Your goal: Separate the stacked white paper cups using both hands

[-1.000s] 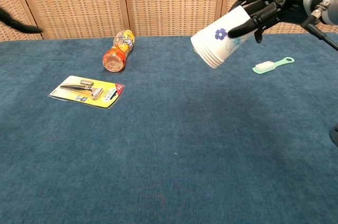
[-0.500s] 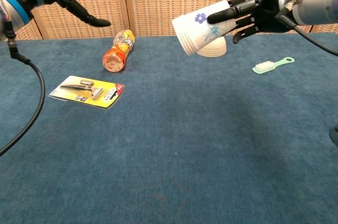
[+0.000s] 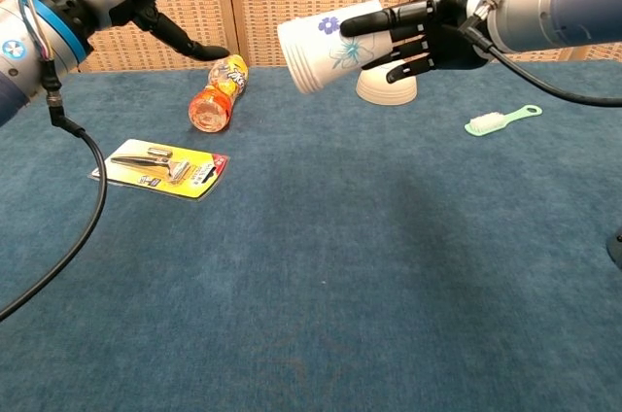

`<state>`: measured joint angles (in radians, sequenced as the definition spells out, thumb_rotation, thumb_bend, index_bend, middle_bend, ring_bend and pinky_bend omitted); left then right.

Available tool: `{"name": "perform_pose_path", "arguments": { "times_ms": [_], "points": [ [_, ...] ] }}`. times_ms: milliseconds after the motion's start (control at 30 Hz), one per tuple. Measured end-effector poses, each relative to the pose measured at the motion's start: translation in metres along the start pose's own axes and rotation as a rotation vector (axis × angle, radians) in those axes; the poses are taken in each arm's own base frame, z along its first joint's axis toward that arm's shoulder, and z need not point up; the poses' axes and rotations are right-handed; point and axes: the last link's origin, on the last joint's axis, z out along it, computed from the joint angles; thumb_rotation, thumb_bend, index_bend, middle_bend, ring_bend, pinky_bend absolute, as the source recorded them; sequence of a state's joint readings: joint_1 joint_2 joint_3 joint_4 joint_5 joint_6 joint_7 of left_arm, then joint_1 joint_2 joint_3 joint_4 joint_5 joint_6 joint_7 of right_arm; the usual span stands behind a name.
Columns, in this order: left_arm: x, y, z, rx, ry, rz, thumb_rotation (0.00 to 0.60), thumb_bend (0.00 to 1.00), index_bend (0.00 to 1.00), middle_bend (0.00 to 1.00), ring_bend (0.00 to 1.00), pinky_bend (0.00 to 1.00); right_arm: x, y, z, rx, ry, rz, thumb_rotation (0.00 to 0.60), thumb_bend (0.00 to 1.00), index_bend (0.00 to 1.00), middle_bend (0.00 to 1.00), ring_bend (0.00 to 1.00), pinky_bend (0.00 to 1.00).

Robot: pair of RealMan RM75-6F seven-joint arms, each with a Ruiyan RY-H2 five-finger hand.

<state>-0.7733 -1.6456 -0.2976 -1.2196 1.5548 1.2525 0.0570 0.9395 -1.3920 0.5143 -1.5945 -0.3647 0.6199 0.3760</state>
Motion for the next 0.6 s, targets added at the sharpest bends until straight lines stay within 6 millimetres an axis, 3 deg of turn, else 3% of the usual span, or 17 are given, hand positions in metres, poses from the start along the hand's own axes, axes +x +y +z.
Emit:
{"name": "perform_pose_path", "arguments": {
  "times_ms": [167,400,600],
  "points": [
    [-0.007,0.009,0.002,-0.01,0.016,-0.02,0.6,0.3,0.47,0.0,0.0,0.0,-0.006,-0.001,-0.001,0.0,-0.006,0.001,0.6,0.35,0.61,0.65,0.48,0.66],
    [-0.017,0.026,0.007,-0.034,0.04,-0.01,0.6,0.3,0.47,0.0,0.0,0.0,-0.012,0.0,-0.001,-0.002,-0.017,0.011,0.6,0.35,0.61,0.65,0.48,0.66],
    [-0.021,0.029,0.009,-0.032,0.046,-0.001,0.6,0.31,0.48,0.0,0.0,0.0,-0.011,0.001,-0.002,-0.005,-0.02,0.019,0.6,0.35,0.61,0.65,0.48,0.66]
  ]
}}
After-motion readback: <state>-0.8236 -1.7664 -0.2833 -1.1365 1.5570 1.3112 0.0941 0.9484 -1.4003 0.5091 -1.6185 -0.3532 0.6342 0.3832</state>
